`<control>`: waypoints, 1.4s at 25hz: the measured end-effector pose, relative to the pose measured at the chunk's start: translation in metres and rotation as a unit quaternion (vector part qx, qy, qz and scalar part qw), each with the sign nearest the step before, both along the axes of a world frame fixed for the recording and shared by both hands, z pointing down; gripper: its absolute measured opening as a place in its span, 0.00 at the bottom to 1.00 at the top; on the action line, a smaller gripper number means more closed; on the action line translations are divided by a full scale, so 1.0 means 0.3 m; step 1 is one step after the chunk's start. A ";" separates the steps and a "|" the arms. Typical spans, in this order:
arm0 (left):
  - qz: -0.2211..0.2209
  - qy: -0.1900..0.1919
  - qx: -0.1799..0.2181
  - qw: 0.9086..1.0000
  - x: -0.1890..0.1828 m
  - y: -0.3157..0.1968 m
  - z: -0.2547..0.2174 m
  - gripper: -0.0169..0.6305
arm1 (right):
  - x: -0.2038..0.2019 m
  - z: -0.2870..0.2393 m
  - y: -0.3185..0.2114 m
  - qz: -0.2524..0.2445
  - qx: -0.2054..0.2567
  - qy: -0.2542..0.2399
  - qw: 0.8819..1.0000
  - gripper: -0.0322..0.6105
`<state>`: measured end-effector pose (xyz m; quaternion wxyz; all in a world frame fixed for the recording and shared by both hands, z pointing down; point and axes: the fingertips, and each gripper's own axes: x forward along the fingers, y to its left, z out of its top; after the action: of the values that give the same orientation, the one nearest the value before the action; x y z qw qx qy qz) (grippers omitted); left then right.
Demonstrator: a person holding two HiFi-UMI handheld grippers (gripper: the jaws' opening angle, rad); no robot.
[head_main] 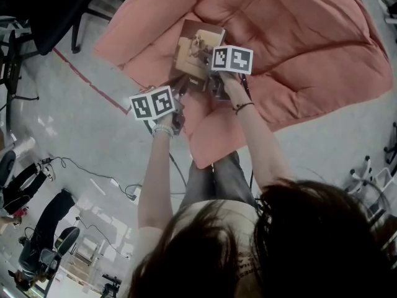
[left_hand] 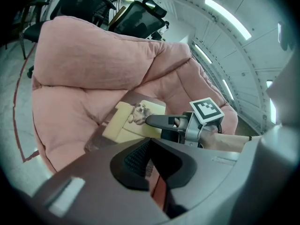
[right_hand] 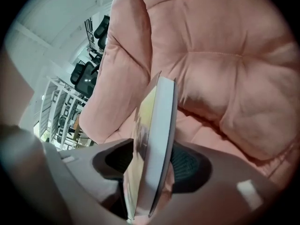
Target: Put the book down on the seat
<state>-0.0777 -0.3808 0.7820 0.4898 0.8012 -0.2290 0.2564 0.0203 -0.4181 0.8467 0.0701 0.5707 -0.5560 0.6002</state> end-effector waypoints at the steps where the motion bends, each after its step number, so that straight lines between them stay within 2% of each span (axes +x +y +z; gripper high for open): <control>1: 0.000 0.000 0.000 1.000 0.001 0.001 0.001 0.03 | 0.011 0.006 0.005 0.007 -0.005 0.007 1.000 0.42; 5: 0.002 0.001 -0.001 1.000 0.008 0.014 -0.003 0.03 | 0.048 0.014 0.031 0.040 -0.017 0.029 0.999 0.44; 11: 0.006 0.001 -0.003 1.000 0.001 0.005 0.009 0.03 | 0.072 0.023 0.023 0.058 -0.016 0.051 0.997 0.46; 15: 0.008 0.001 -0.002 1.000 0.003 0.016 -0.001 0.03 | 0.067 0.003 0.024 0.054 -0.013 0.049 0.997 0.46; 21: 0.005 0.007 0.005 1.000 0.014 0.032 -0.045 0.03 | 0.029 -0.046 0.036 0.018 -0.006 0.030 0.999 0.46; 29: -0.013 0.026 0.016 0.999 0.018 0.067 -0.187 0.03 | -0.016 -0.247 0.047 -0.007 0.049 -0.007 0.999 0.42; 35: -0.015 0.040 0.042 0.998 0.033 0.083 -0.343 0.03 | -0.049 -0.428 0.079 0.003 0.107 -0.052 0.993 0.28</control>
<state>-0.0678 -0.3558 0.6792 0.4687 0.8271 -0.2315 0.2066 0.0056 -0.3944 0.7183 -0.0225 0.5447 -0.6182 0.5662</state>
